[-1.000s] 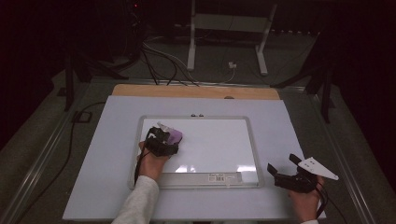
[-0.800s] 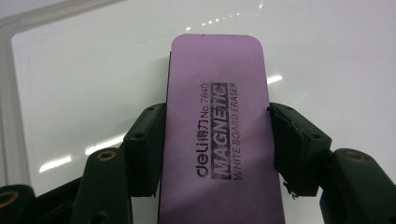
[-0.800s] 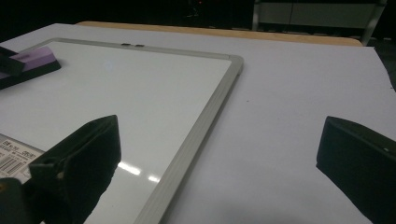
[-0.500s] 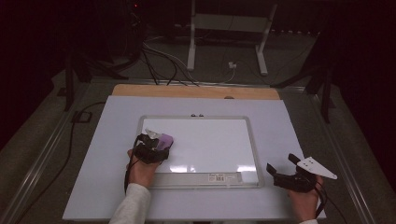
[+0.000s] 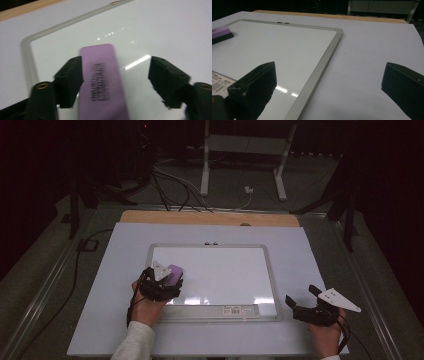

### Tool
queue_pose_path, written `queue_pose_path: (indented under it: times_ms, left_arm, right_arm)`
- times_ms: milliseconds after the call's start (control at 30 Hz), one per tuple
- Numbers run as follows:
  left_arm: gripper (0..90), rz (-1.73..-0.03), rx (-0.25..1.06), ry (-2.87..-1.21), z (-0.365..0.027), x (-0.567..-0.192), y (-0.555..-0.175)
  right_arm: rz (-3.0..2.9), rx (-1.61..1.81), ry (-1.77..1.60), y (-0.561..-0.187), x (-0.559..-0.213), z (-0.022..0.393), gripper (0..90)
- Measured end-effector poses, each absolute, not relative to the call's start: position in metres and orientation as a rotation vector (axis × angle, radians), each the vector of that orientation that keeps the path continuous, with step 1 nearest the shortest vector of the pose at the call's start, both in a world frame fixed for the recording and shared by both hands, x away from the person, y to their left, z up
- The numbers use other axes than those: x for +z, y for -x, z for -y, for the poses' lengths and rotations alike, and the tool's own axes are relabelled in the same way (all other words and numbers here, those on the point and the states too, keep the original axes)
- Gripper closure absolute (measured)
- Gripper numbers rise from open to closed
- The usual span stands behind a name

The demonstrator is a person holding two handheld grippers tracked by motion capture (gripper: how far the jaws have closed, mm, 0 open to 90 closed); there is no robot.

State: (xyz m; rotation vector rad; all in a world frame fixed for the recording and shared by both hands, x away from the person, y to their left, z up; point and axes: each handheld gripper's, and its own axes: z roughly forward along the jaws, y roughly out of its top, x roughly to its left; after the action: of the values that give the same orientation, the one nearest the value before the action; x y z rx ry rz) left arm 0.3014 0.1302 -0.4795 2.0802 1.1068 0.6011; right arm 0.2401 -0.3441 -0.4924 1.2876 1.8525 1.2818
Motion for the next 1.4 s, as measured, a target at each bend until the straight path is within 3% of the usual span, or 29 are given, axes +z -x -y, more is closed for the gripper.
queue_pose_path:
  times_ms: [533, 633, 767, 1133, 1400]
  left_arm:
    - [32.7, -1.218, 0.65, -2.147, -0.14, -0.495, -0.313]
    - [41.6, -1.227, 0.665, -2.138, -0.143, -0.494, -0.312]
    - [42.6, -1.23, 0.657, -2.142, -0.145, -0.494, -0.314]
    - [37.4, -1.272, 0.64, -2.138, -0.15, -0.495, -0.319]
    - [36.6, -1.307, 0.519, -2.093, -0.161, -0.497, -0.324]
  right_arm:
    - [-1.847, 1.287, -1.29, -0.239, -0.492, 0.346, 0.0]
    - [-1.847, 1.285, -1.293, -0.239, -0.492, 0.346, 0.0]
    - [-1.851, 1.283, -1.29, -0.239, -0.492, 0.345, 0.0]
    - [-1.852, 1.284, -1.295, -0.239, -0.492, 0.345, 0.0]
    - [-1.852, 1.284, -1.296, -0.239, -0.492, 0.346, 0.0]
